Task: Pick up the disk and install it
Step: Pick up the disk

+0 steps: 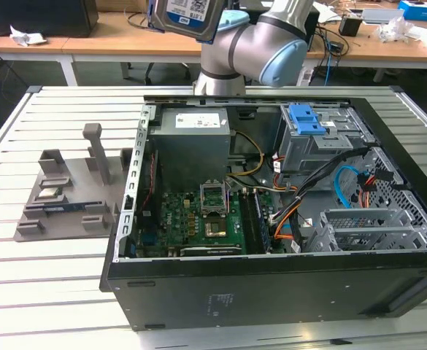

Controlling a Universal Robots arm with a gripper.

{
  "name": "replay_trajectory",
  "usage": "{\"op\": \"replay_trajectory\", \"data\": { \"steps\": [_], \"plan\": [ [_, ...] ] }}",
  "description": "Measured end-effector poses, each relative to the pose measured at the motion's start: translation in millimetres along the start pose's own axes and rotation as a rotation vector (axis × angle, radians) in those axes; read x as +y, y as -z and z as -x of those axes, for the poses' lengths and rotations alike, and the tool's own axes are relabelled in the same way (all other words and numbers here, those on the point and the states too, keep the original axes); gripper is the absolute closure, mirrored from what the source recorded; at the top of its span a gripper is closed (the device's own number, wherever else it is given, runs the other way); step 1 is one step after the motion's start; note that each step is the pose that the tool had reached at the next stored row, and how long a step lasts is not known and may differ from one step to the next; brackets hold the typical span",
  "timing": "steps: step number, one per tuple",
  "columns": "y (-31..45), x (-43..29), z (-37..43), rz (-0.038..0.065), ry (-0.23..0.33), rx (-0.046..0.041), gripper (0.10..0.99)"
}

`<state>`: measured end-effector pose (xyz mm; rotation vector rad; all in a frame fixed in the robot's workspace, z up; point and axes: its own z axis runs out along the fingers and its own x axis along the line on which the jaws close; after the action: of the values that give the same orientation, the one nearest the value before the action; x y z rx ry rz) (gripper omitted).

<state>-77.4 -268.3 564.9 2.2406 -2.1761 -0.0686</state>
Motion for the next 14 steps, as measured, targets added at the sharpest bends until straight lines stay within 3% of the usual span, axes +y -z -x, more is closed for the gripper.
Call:
{"op": "replay_trajectory", "data": {
  "steps": [4,12,14],
  "plan": [
    [0.8,-17.4,-0.5,0.000,0.000,0.0000,0.722],
    [1.8,-41.5,-1.2,0.000,0.000,0.0000,0.722],
    [2.3,-52.2,-1.4,0.000,0.000,0.0000,0.722]
  ]
}}
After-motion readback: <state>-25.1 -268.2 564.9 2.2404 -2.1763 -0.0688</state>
